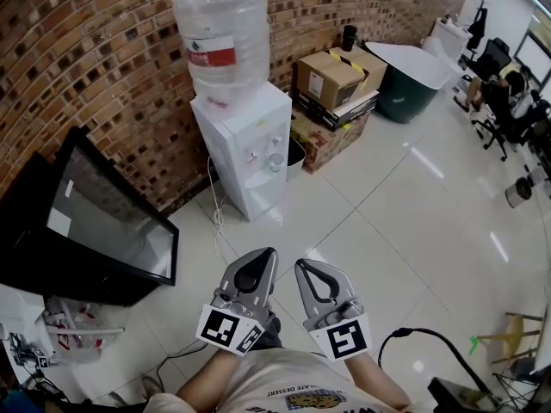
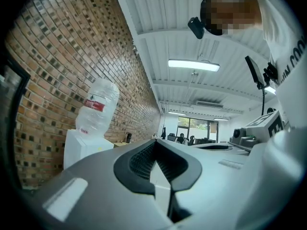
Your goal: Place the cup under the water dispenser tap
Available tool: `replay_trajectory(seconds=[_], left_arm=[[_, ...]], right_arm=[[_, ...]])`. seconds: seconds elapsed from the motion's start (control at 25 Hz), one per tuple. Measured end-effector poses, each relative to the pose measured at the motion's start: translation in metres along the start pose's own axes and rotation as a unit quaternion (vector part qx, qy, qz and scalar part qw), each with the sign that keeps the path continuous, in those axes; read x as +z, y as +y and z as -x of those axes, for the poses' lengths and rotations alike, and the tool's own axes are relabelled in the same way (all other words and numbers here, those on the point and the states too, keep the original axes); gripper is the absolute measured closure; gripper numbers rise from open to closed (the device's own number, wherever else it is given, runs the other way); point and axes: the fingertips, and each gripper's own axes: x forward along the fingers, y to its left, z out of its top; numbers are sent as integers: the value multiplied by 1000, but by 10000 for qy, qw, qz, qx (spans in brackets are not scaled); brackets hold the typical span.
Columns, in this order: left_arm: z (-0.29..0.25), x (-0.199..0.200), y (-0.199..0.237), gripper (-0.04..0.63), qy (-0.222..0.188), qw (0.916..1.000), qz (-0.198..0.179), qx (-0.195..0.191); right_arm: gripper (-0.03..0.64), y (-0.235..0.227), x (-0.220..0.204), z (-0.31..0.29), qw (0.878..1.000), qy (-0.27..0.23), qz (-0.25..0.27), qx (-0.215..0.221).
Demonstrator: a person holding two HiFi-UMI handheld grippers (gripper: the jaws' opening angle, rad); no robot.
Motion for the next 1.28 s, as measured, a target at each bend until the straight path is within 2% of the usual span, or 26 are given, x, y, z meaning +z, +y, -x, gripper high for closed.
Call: replay_trajectory(seconds=[0.44, 0.72, 1.08, 1.28], left_arm=[[53, -15, -85, 603, 124, 9995, -228, 188], [75, -15, -138, 603, 193, 9991, -353, 166], [115, -10, -151, 603, 231, 9985, -361, 347], [136, -12, -151, 603, 323, 9982, -363, 339]], right_arm=[[611, 29, -12, 95, 9996, -61, -119, 252], [611, 43, -11, 144, 9992, 14, -211, 341], [611, 78, -5, 165, 9984, 1, -211, 529], [612, 97, -2, 168, 9985, 44, -245, 497]])
